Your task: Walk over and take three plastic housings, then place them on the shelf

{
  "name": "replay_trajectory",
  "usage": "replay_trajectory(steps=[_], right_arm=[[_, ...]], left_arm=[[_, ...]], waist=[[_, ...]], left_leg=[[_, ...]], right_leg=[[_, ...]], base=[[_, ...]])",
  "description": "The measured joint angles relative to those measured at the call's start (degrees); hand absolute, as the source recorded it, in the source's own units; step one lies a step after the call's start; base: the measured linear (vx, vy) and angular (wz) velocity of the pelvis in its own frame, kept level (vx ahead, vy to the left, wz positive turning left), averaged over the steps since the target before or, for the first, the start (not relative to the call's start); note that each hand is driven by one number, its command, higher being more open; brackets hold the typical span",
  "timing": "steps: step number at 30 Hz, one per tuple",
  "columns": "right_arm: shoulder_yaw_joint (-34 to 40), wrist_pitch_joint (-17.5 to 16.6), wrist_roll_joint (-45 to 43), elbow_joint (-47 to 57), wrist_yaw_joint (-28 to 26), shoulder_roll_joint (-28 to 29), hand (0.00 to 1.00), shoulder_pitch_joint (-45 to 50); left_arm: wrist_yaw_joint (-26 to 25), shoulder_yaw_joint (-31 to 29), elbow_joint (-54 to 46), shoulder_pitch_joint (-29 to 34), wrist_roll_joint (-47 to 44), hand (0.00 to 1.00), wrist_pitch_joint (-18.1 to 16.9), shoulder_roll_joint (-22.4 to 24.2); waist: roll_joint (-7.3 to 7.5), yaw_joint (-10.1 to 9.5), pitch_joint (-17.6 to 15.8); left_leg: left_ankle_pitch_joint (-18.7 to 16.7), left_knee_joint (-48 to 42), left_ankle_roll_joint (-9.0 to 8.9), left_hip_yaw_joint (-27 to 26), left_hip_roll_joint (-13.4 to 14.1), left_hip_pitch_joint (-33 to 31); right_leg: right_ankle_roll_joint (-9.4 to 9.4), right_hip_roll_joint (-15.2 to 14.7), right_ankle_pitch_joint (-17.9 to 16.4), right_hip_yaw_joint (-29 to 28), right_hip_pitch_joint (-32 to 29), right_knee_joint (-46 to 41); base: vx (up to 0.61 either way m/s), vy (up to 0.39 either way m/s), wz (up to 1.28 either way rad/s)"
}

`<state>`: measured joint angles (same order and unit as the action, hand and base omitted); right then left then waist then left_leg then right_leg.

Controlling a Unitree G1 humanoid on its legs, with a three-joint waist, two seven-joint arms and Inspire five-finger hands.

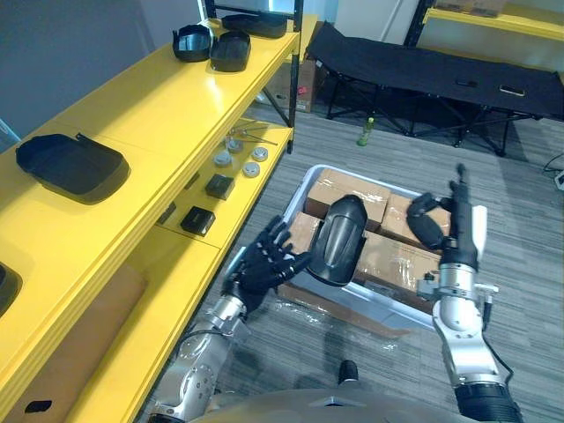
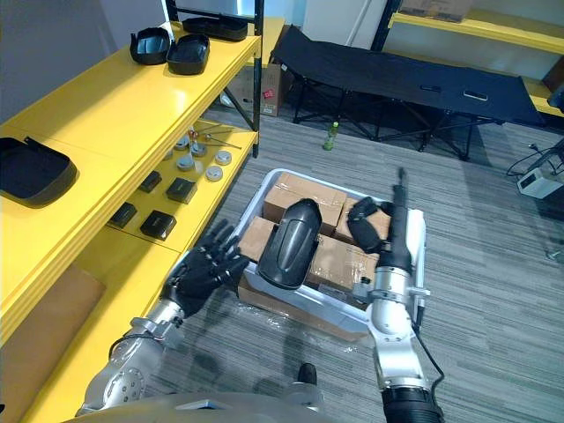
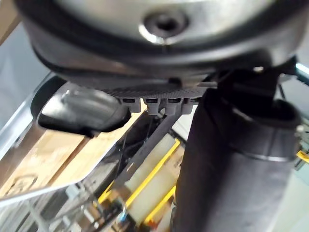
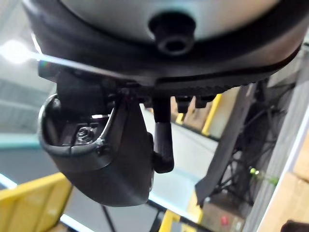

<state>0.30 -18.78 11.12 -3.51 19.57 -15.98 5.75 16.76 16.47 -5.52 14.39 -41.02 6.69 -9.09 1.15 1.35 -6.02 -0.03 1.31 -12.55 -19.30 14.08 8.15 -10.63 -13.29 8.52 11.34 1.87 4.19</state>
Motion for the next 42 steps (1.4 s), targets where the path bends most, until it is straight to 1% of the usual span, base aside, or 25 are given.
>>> replay_trajectory(steps=[3, 6, 10, 14, 20, 23, 26, 32, 34, 35, 37, 41, 42], right_arm=[[-3.80, -1.00, 1.73, -0.01, -0.63, 0.03, 1.00, 0.02], [-5.58, -1.05, 1.84, -0.02, -1.40, 0.19, 1.00, 0.08], [-7.08, -1.04, 1.82, -0.02, -1.55, 0.25, 1.00, 0.12], [-10.10, -0.92, 1.78, -0.02, -1.38, 0.45, 1.00, 0.13], [-11.04, -0.36, 1.47, -0.01, -1.26, 0.64, 1.00, 0.16], [-10.93, 0.64, 1.31, 0.11, -0.32, 0.66, 1.00, 0.22], [-9.94, 1.78, -0.87, 1.83, 0.48, 0.74, 1.00, 1.45], [-4.39, 2.72, -2.37, 2.25, 3.05, 2.78, 1.00, 3.04], [-3.24, 4.07, -4.29, 2.25, 3.57, 2.79, 1.00, 3.23], [-2.41, 5.21, -5.44, 2.25, 3.68, 2.88, 1.00, 3.64], [-0.80, 7.54, -5.92, 2.03, 3.73, 3.00, 1.00, 5.00], [0.80, 10.77, -8.15, -1.32, 3.42, 3.81, 1.00, 5.56], [1.94, 14.06, -9.23, -4.43, 3.48, 4.24, 1.00, 5.30]], left_arm=[[0.71, 3.46, -1.43, -1.31, -2.69, 1.00, 2.48, -0.11], [0.93, 4.64, -1.74, -2.62, -6.40, 1.00, 3.16, -0.06], [0.06, 4.59, -1.75, -3.75, -6.42, 1.00, 3.29, -0.12], [-3.13, 4.80, -1.74, -3.72, -6.42, 1.00, 3.29, -0.28], [-5.11, 4.37, -1.74, -3.69, -6.01, 1.00, 3.25, -0.28], [-7.31, 3.46, -1.74, -3.50, -3.59, 1.00, 3.13, -0.23], [-9.30, 1.47, -1.74, -2.82, -0.64, 1.00, 2.02, 0.03], [-11.85, -4.50, -1.72, -2.03, 2.06, 1.00, -0.61, 0.41], [-12.36, -6.40, -1.72, -1.42, 2.61, 1.00, -0.96, 0.63], [-12.99, -7.35, -1.70, -0.68, 3.24, 1.00, -1.61, 0.92], [-13.86, -8.63, -1.17, -0.10, 3.53, 1.00, -1.80, 1.36], [-14.12, -10.03, -0.62, 1.15, 3.50, 1.00, -2.01, 1.57], [-14.14, -10.10, -0.62, 1.88, 3.49, 1.00, -2.15, 1.77]], waist=[[-0.01, 0.05, 0.00], [-0.14, 0.19, 0.07], [-0.36, 0.22, 0.19], [-0.95, 0.21, 0.53], [-1.05, 0.14, 0.57], [-1.21, 0.14, 0.57], [-1.56, 0.11, 0.59], [-1.62, 0.08, 0.61], [-1.62, 0.11, 0.61], [-1.63, 0.11, 0.60], [-1.65, -0.25, 0.58], [-1.67, -0.26, 0.54], [-1.64, -0.40, 0.52]], left_leg=[[-0.36, -0.27, -0.03, 0.01, 0.06, -0.03], [-0.62, -0.39, 0.01, -0.01, 0.06, -0.02], [-0.93, -0.93, 0.05, -0.17, 0.09, -0.05], [-1.14, -1.08, 0.08, -0.37, 0.11, -0.01], [-1.23, -1.14, 0.19, -0.20, 0.12, 0.21], [-1.23, -1.14, 0.20, -0.16, 0.13, 0.20], [-1.21, -1.14, 0.15, -0.14, 0.13, 0.20], [-1.19, -1.16, 0.13, 0.14, 0.15, 0.32], [-1.19, -1.18, 0.13, 0.14, 0.15, 0.33], [-1.19, -1.18, 0.13, 0.14, 0.16, 0.33], [-1.20, -1.18, 0.13, 0.14, 0.16, 0.32], [-1.22, -1.24, 0.13, 0.14, 0.18, 0.31], [-1.28, -1.28, 0.13, 0.15, 0.20, 0.31]], right_leg=[[0.00, 0.00, 0.01, 0.89, 0.15, -0.02], [0.00, 0.00, 0.01, 1.06, 0.17, -0.07], [0.00, 0.00, 0.01, 1.11, 0.25, -0.11], [0.01, 0.00, 0.02, 1.27, 0.31, -0.11], [0.01, -0.01, 0.01, 1.62, 0.72, -0.11], [0.01, -0.01, 0.01, 1.78, 0.74, -0.10], [0.01, -0.01, 0.01, 1.82, 0.75, -0.10], [0.02, -0.01, 0.01, 2.37, 1.15, -0.10], [0.02, -0.01, 0.01, 2.38, 1.16, -0.10], [0.02, -0.01, 0.01, 2.39, 1.17, -0.10], [0.02, -0.01, 0.01, 2.43, 1.17, -0.10], [0.02, -0.01, 0.01, 2.43, 1.18, -0.10], [0.03, -0.01, 0.00, 2.46, 1.20, -0.10]], base=[[0.00, 0.000, 0.00], [0.00, 0.000, 0.00], [0.00, 0.003, -0.02], [-0.01, 0.003, -0.02], [0.00, 0.000, 0.00], [-0.01, 0.001, 0.00], [0.00, 0.000, 0.00], [-0.01, 0.003, 0.02], [0.00, 0.000, 0.00], [0.00, 0.000, 0.00], [0.00, 0.000, 0.00], [0.00, 0.000, 0.00], [0.00, 0.000, 0.00]])
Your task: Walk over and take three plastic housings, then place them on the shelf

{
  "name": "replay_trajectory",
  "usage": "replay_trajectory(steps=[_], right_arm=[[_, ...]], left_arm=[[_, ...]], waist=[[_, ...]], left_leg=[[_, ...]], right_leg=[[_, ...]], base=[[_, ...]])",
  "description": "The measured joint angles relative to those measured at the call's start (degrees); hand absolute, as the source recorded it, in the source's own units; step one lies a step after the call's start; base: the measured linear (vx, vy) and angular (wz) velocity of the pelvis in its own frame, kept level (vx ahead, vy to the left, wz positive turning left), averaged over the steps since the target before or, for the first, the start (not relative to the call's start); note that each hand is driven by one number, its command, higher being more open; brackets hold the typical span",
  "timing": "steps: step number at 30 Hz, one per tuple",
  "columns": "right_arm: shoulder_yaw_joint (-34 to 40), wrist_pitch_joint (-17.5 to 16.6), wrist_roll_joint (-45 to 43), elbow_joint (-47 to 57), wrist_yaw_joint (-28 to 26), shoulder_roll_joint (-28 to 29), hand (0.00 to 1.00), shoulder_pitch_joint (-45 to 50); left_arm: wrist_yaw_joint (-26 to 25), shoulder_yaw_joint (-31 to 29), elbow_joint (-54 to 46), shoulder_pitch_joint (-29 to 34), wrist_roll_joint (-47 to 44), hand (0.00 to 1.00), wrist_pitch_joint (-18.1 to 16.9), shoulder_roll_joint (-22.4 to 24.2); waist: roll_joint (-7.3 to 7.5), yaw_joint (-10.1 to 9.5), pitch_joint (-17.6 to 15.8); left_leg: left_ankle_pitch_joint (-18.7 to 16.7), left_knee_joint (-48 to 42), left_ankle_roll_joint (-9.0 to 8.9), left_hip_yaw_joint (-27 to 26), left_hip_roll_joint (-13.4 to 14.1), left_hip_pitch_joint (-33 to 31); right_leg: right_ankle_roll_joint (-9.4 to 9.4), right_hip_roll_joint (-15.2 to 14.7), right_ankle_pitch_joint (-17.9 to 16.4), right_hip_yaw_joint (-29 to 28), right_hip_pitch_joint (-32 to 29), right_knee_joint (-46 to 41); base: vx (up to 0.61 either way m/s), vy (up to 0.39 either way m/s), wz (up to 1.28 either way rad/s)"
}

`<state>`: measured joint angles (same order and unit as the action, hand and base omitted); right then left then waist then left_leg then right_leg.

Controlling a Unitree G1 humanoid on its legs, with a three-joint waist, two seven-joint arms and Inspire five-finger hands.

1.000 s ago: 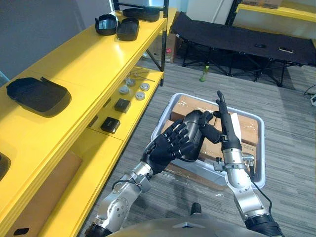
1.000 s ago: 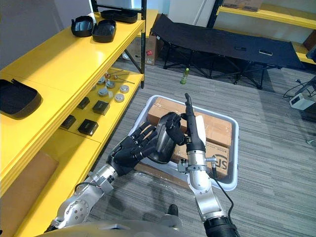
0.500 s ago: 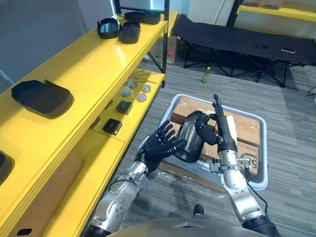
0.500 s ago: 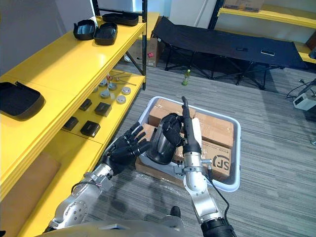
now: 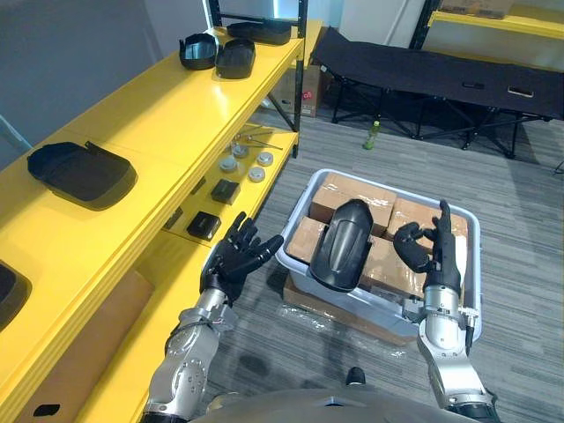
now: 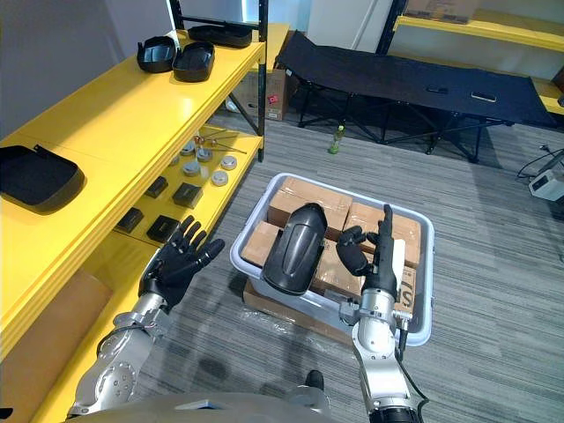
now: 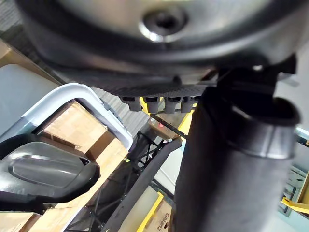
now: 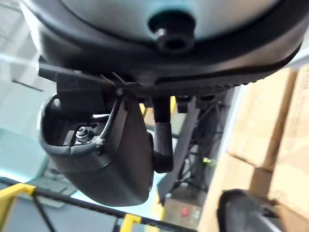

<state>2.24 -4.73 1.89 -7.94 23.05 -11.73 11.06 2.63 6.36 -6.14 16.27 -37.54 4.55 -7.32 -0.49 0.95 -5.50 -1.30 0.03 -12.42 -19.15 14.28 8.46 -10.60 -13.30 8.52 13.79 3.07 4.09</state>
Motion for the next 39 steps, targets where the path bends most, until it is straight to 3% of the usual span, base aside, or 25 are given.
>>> replay_trajectory(steps=[4, 6, 10, 14, 20, 32, 35, 39], right_arm=[[3.76, 9.25, -5.35, -11.62, 1.11, 0.50, 1.00, -1.78], [4.78, 12.21, -5.80, -14.19, 2.04, 0.50, 1.00, -2.44], [6.09, 13.93, -9.44, -16.49, 5.01, -0.21, 1.00, -8.47], [6.28, 14.00, -11.80, -18.92, 6.90, -1.70, 1.00, -14.67], [6.31, 12.55, -11.83, -20.39, 6.12, -1.78, 1.00, -17.77], [4.81, 11.54, -11.20, -15.84, 0.64, -1.79, 1.00, -22.27], [-0.17, 10.87, -9.01, -11.79, -0.74, -1.92, 1.00, -28.41], [-2.72, 10.52, -9.00, -11.48, -1.34, -1.90, 1.00, -31.26]], left_arm=[[-0.16, 0.06, 0.18, 0.52, -0.03, 1.00, 0.01, 0.62], [-0.16, 0.06, 0.17, 1.52, 0.01, 1.00, 0.10, 0.57], [-0.30, 1.18, 0.17, 1.44, 0.28, 1.00, 0.04, 0.25], [-0.85, 3.22, 0.19, 1.11, 4.71, 1.00, -0.57, -0.26], [-1.55, 4.31, 0.19, -2.88, 13.29, 1.00, -1.99, -2.22], [-10.65, 7.01, 11.28, -18.90, 18.47, 1.00, -1.93, -1.36], [-14.75, 7.23, 13.28, -26.61, 18.41, 1.00, -1.90, -0.82], [-15.33, 7.84, 13.37, -28.24, 18.38, 1.00, -1.90, -0.10]], waist=[[-0.07, -1.25, -0.40], [-0.08, -1.49, -1.38], [0.63, -1.90, -3.69], [2.25, -3.12, -6.24], [2.57, -3.98, -7.33], [1.85, -1.61, -13.85], [1.65, -0.70, -18.00], [1.50, -0.71, -18.67]], left_leg=[[-0.01, 0.00, -0.01, 0.38, 0.03, -0.26], [0.00, -0.08, -0.02, 0.58, 0.07, -0.56], [0.26, -1.59, 0.31, 2.48, 0.30, -4.39], [0.90, -1.82, 0.21, 3.68, 0.30, -6.37], [1.01, -2.31, 0.36, 4.12, 0.25, -7.93], [-0.18, -5.16, 0.71, 2.06, 0.25, -9.80], [-0.81, -7.75, 1.21, 2.19, 0.25, -12.11], [-1.25, -8.96, 1.32, 2.66, 0.25, -13.37]], right_leg=[[0.06, 0.00, -0.04, 0.36, 0.02, 0.01], [0.08, -0.01, -0.05, 0.64, -0.06, 0.05], [0.55, -0.04, 0.34, 1.93, -2.23, 0.14], [0.66, -0.04, 0.72, 2.66, -3.23, 0.18], [0.67, -0.15, 0.73, 3.03, -4.29, 0.06], [0.98, -0.38, 1.28, -0.02, -7.61, -1.10], [1.22, -0.61, 2.01, -0.76, -9.33, -1.63], [1.22, -0.79, 2.01, -0.98, -10.22, -2.33]], base=[[-0.01, 0.002, 0.03], [-0.03, 0.005, 0.05], [-0.04, -0.006, 0.15], [-0.03, 0.003, 0.14], [0.02, 0.013, 0.05], [-0.02, 0.004, -0.11], [-0.07, 0.003, -0.05], [-0.04, 0.013, 0.01]])
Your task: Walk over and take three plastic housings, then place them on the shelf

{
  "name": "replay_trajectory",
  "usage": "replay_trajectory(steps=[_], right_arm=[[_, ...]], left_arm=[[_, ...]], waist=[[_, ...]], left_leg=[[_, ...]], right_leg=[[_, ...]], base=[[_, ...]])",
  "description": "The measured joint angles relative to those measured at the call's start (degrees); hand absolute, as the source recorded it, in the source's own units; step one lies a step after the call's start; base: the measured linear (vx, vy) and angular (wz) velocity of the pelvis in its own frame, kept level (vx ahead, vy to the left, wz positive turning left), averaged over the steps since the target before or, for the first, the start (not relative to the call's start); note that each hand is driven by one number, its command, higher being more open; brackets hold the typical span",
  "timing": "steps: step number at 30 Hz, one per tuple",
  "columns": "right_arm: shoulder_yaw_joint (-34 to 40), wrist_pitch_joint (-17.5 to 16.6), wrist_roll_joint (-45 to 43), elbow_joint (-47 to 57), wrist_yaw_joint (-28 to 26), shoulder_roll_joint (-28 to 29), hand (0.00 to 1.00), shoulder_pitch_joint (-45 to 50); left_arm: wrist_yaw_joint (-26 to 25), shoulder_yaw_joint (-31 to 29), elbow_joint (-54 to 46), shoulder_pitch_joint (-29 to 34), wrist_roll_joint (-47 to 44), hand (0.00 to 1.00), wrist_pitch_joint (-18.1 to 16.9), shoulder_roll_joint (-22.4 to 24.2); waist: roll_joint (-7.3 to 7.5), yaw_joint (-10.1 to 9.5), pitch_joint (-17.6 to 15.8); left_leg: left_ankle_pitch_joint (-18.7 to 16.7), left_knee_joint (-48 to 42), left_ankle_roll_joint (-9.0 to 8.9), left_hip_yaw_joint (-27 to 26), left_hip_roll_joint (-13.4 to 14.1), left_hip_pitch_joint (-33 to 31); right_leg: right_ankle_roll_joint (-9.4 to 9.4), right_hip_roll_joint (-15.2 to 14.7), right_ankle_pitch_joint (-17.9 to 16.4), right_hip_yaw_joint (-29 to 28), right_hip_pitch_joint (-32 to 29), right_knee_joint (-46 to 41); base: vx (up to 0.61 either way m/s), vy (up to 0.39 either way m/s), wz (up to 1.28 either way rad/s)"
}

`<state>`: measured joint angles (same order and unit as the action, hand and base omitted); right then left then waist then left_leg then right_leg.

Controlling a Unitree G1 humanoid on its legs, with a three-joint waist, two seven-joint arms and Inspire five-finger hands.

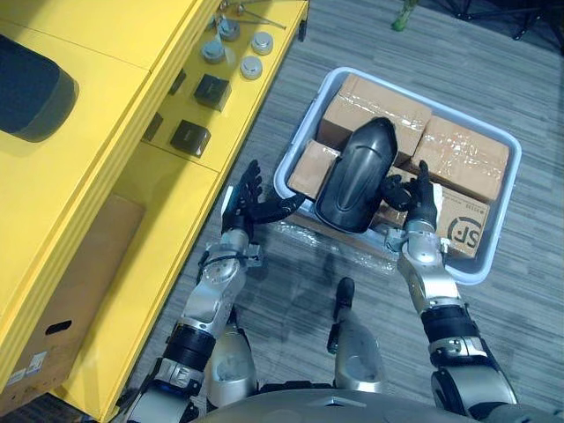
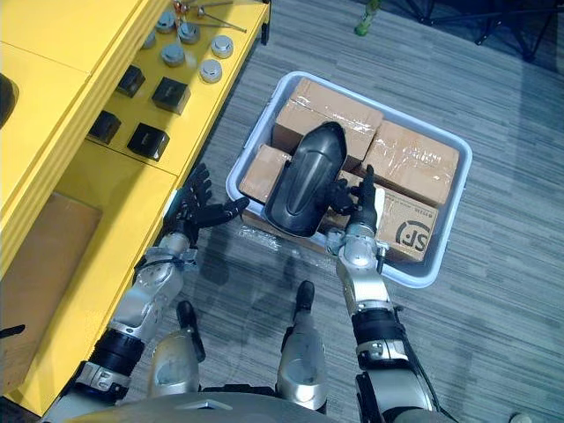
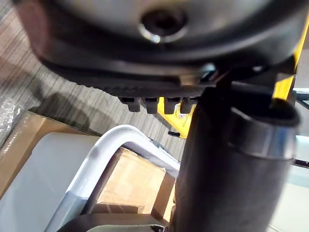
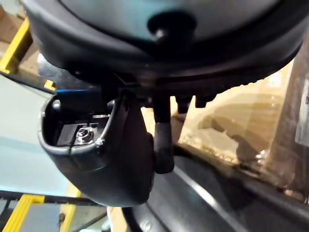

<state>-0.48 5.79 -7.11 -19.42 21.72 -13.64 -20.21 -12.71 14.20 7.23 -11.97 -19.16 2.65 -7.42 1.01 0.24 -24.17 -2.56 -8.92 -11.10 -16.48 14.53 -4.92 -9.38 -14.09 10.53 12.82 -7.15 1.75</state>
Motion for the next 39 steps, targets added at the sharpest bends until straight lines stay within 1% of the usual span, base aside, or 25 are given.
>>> replay_trajectory(steps=[3, 6, 8, 11, 12, 14, 16, 20, 22, 23, 27, 32, 34, 35, 37, 38, 39], right_arm=[[-2.61, 0.01, 2.48, 0.00, -0.23, 0.01, 1.00, -3.69], [-4.03, 0.20, 4.92, -0.01, -0.42, 0.00, 1.00, -6.53], [-5.08, 2.17, 6.90, -0.16, -0.36, -0.01, 1.00, -8.04], [-6.87, 6.84, 9.21, -2.58, 0.35, -0.05, 1.00, -11.12], [-6.99, 7.87, 9.63, -3.25, 0.55, -0.05, 1.00, -11.75], [-7.11, 11.75, 13.53, -5.59, 1.02, -0.13, 1.00, -13.29], [-7.40, 14.09, 16.10, -7.00, 1.12, -0.50, 1.00, -14.65], [-9.23, 17.85, 19.87, -10.27, 0.92, -1.65, 1.00, -16.97], [-9.23, 18.84, 20.57, -11.43, 0.59, -1.72, 1.00, -17.55], [-9.24, 19.84, 23.03, -12.48, -0.26, -1.72, 1.00, -18.20], [-9.25, 22.11, 28.94, -15.21, -2.80, -2.17, 1.00, -19.73], [-9.25, 22.83, 32.37, -19.90, -6.25, -3.39, 1.00, -22.46], [-9.25, 22.98, 34.08, -22.31, -7.77, -4.99, 1.00, -23.59], [-9.25, 23.01, 36.52, -23.44, -8.81, -6.61, 1.00, -23.97], [-9.24, 23.08, 38.68, -25.04, -9.80, -8.51, 1.00, -24.92], [-9.24, 23.20, 40.33, -26.23, -10.78, -9.28, 0.00, -25.95], [-9.24, 23.35, 40.74, -26.53, -11.16, -9.74, 0.00, -26.24]], left_arm=[[-1.12, 1.75, 2.03, -3.09, -0.74, 1.00, 0.01, 0.45], [-1.31, 2.65, 2.17, -4.42, -0.80, 1.00, 0.01, 0.90], [-1.56, 3.59, 2.54, -4.78, -1.03, 1.00, 0.01, 1.00], [-2.10, 4.00, 4.43, -6.14, -1.05, 1.00, 0.01, 1.46], [-2.12, 4.05, 4.65, -6.28, -1.06, 1.00, 0.03, 1.48], [-2.23, 4.78, 4.67, -6.14, -2.05, 1.00, 0.14, 1.48], [-2.23, 5.16, 4.67, -6.17, -2.90, 1.00, 0.15, 1.50], [-2.19, 5.50, 5.22, -6.11, -3.56, 1.00, 0.14, 2.00], [-2.10, 5.65, 6.10, -6.08, -4.25, 1.00, 0.13, 2.13], [-2.10, 5.65, 6.79, -5.87, -5.19, 1.00, 0.15, 2.25], [-1.99, 5.61, 6.87, -5.30, -6.08, 1.00, 0.15, 2.24], [-1.34, 5.42, 6.86, -3.75, -7.87, 1.00, 0.12, 2.01], [-0.87, 5.41, 6.87, -2.98, -8.54, 1.00, 0.12, 1.98], [-0.20, 5.60, 6.86, -2.72, -9.51, 1.00, 0.13, 2.03], [0.52, 5.48, 6.85, -2.03, -9.82, 1.00, 0.09, 1.99], [0.78, 5.27, 6.85, -1.27, -10.15, 1.00, 0.05, 1.76], [0.87, 5.21, 6.85, -0.86, -10.43, 1.00, 0.04, 1.61]], waist=[[-0.48, -0.01, -1.00], [-0.78, 0.10, -1.75], [-1.04, 0.05, -1.90], [-1.09, -0.07, -1.93], [-1.15, -0.04, -1.98], [-1.38, -0.23, -2.10], [-1.81, -0.18, -2.35], [-1.97, -0.84, -2.43], [-1.98, -1.12, -2.43], [-1.99, -1.34, -2.44], [-2.03, -1.63, -2.43], [-2.09, -1.91, -2.43], [-2.45, -2.15, -2.60], [-2.97, -2.51, -2.82], [-3.57, -3.04, -2.84], [-3.76, -3.14, -2.91], [-3.86, -3.24, -2.96]], left_leg=[[-0.23, -1.24, 0.11, 0.59, 0.00, -1.19], [-0.35, -2.41, 0.24, 1.59, 0.00, -2.64], [-0.35, -2.68, 0.25, 1.95, 0.00, -3.00], [-0.32, -3.04, 0.31, 2.28, 0.00, -3.95], [-0.30, -3.18, 0.33, 2.42, 0.00, -4.24], [-0.30, -3.59, 0.35, 2.73, 0.00, -4.61], [-0.29, -3.80, 0.37, 2.92, 0.00, -4.60], [-0.17, -3.97, 0.54, 2.99, 0.00, -4.67], [-0.13, -3.99, 0.58, 3.06, 0.00, -4.74], [-0.08, -3.99, 0.61, 3.24, 0.00, -4.87], [0.32, -4.01, 0.61, 4.31, -0.05, -5.77], [0.54, -3.99, 0.64, 4.62, -0.09, -5.84], [0.63, -3.98, 0.65, 5.01, -0.10, -5.84], [0.80, -3.90, 0.67, 5.41, -0.13, -5.89], [1.13, -3.78, 0.69, 5.90, -0.14, -6.31], [1.41, -3.61, 0.70, 6.20, -0.18, -6.48], [1.58, -3.44, 0.73, 6.33, -0.22, -6.51]], right_leg=[[0.00, -0.21, 0.00, 0.17, -0.61, -0.70], [0.00, -0.30, 0.00, 0.70, -0.91, -0.75], [0.00, -0.31, 0.00, 0.91, -0.99, -0.81], [0.01, -0.41, 0.00, 1.02, -1.93, -1.49], [0.01, -0.45, 0.00, 1.06, -2.17, -1.71], [0.01, -0.48, -0.01, 1.16, -2.29, -1.96], [0.03, -0.61, -0.03, 1.22, -2.30, -2.52], [0.06, -0.67, -0.05, 1.29, -2.30, -2.68], [0.07, -0.69, -0.07, 1.35, -2.30, -2.69], [0.08, -0.69, -0.07, 1.51, -2.30, -2.69], [0.09, -0.75, -0.08, 2.47, -2.29, -2.75], [0.08, -0.84, -0.08, 2.74, -2.21, -2.92], [0.08, -0.86, -0.08, 3.14, -1.84, -2.97], [0.07, -0.89, -0.09, 3.66, -1.62, -3.10], [0.10, -0.89, -0.12, 4.20, -1.63, -3.12], [0.10, -0.89, -0.13, 4.46, -1.63, -3.12], [0.10, -0.90, -0.13, 4.56, -1.63, -3.13]], base=[[-0.05, 0.015, 0.06], [-0.05, 0.011, 0.11], [-0.04, 0.014, 0.08], [-0.03, 0.016, 0.04], [-0.04, 0.026, 0.05], [-0.03, 0.025, 0.05], [-0.03, 0.023, 0.04], [-0.04, 0.018, 0.01], [-0.04, 0.013, 0.01], [-0.04, 0.015, 0.04], [-0.03, 0.017, 0.11], [-0.01, 0.010, 0.04], [-0.02, 0.014, 0.10], [-0.03, 0.010, 0.12], [-0.04, 0.007, 0.14], [-0.04, 0.003, 0.13], [-0.04, 0.003, 0.15]])
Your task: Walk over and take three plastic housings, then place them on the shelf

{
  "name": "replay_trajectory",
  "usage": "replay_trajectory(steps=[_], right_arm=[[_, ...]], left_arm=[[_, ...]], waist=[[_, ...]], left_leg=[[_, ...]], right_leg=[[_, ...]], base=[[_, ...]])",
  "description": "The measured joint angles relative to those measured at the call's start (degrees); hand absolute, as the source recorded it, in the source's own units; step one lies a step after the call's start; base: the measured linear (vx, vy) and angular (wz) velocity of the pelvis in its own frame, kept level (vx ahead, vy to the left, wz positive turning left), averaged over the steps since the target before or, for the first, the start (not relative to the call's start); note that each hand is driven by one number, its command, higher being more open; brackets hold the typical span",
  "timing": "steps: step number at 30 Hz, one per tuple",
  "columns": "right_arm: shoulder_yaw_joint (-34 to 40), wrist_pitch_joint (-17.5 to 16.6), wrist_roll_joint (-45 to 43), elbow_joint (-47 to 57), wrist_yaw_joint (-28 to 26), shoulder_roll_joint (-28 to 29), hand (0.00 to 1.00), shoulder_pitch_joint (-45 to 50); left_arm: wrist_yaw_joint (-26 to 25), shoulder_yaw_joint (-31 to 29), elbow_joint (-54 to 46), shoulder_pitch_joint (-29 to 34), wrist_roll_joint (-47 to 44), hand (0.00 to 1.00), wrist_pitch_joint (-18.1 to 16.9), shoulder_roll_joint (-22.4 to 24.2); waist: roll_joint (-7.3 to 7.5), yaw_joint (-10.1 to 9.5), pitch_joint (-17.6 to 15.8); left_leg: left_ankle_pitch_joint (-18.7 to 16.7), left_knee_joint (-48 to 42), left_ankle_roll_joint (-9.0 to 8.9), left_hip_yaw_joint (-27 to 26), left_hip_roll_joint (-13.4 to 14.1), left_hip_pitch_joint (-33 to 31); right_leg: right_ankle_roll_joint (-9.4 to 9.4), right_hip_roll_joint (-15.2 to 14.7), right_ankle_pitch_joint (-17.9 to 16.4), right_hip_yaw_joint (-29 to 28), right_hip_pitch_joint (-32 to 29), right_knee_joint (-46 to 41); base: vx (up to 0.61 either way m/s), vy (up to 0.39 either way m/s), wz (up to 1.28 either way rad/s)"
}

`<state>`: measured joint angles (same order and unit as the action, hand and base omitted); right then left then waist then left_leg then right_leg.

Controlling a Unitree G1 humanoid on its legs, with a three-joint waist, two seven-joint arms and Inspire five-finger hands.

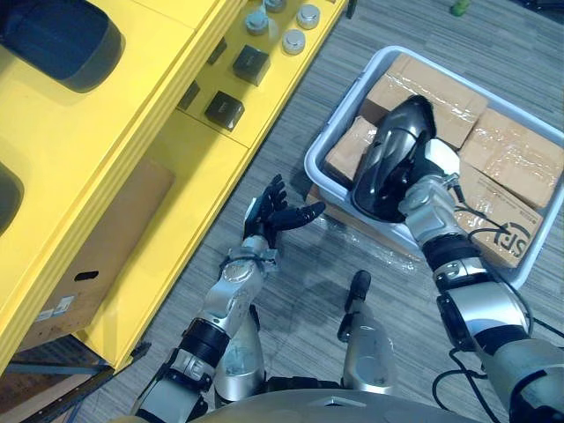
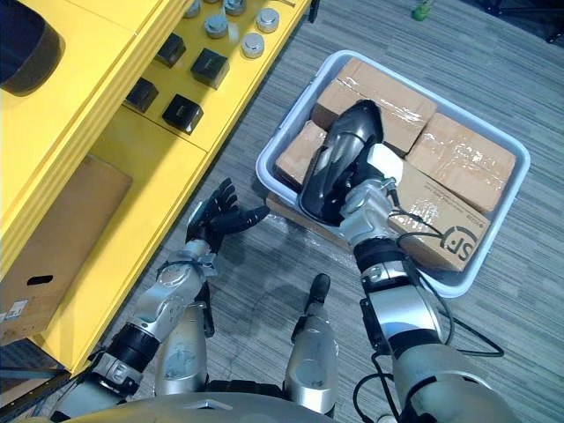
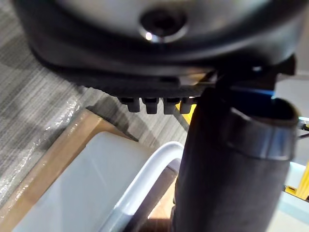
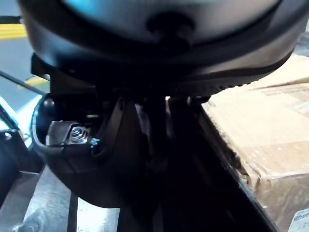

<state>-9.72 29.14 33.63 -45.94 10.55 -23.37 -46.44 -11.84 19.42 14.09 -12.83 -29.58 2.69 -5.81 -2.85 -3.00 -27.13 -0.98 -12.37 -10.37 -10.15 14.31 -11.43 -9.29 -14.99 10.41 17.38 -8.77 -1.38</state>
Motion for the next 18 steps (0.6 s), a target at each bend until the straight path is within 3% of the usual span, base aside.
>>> replay_trajectory(steps=[8, 18], right_arm=[[0.13, -0.45, 6.65, -1.61, -4.99, -8.10, 0.00, -2.34], [0.05, -2.71, 6.65, -5.44, -5.09, -10.14, 0.00, -1.61]], left_arm=[[1.62, -0.52, -0.21, 5.64, -6.15, 1.00, -0.02, -2.56], [2.19, -2.37, -1.09, 9.39, -8.68, 1.00, -1.26, -3.59]], waist=[[-0.46, -0.89, -0.02], [-0.76, -1.55, 0.12]], left_leg=[[2.39, 2.82, 0.15, 1.50, -0.97, 0.00], [4.64, 6.03, 0.24, 2.47, -1.55, 0.69]], right_leg=[[-0.01, -0.72, 0.00, 1.50, 0.04, -0.36], [0.00, -0.98, 0.00, 2.76, 0.30, -0.43]], base=[[-0.02, 0.002, 0.11], [-0.01, -0.002, 0.06]])
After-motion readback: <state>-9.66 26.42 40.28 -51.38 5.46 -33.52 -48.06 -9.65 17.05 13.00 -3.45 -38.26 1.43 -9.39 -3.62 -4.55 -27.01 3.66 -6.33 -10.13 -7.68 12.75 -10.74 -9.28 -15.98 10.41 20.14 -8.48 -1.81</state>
